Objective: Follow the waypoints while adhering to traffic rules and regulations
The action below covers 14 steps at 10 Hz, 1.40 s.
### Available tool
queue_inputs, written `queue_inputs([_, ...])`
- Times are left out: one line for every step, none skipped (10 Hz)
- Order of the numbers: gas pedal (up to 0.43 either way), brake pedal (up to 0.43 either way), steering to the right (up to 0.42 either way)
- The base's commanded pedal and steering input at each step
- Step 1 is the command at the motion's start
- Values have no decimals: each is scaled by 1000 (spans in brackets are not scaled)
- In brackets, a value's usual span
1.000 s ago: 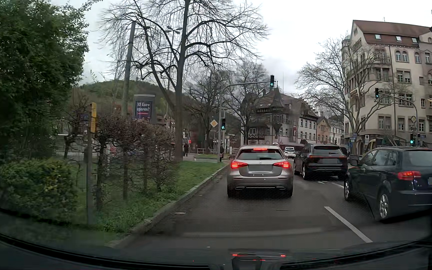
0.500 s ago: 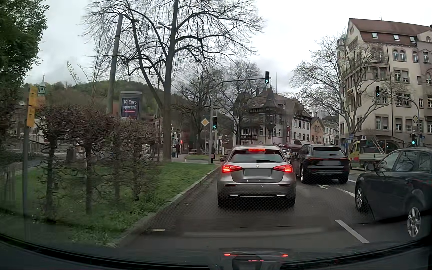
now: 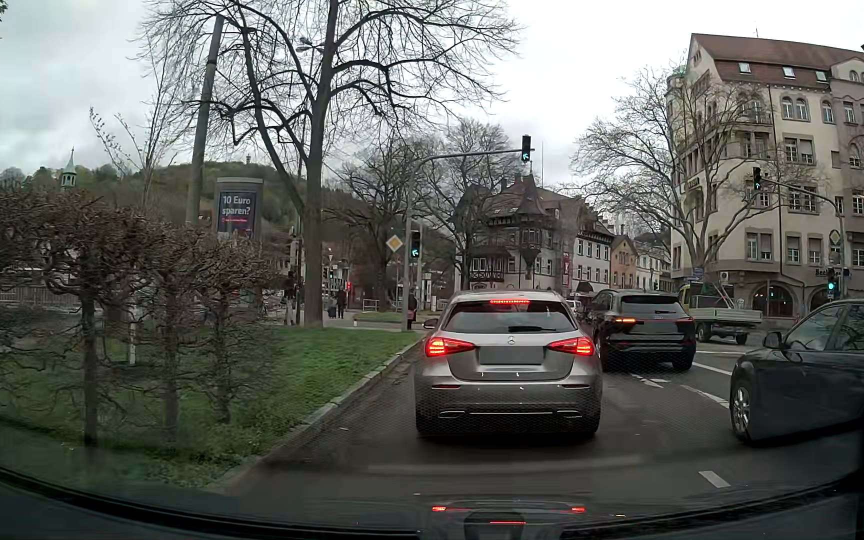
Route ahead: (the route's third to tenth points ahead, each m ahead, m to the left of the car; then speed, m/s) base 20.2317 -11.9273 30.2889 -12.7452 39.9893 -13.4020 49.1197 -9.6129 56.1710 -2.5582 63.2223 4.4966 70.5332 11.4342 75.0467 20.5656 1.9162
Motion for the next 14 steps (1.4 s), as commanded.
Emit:
queue_inputs([0, 171, 78])
queue_inputs([0, 171, 78])
queue_inputs([0, 165, 78])
queue_inputs([0, 171, 78])
queue_inputs([0, 183, 77])
queue_inputs([0, 183, 76])
queue_inputs([0, 183, 75])
queue_inputs([0, 177, 72])
queue_inputs([0, 183, 68])
queue_inputs([0, 171, 65])
queue_inputs([0, 12, 62])
queue_inputs([0, 0, 60])
queue_inputs([0, 0, 59])
queue_inputs([0, 0, 56])
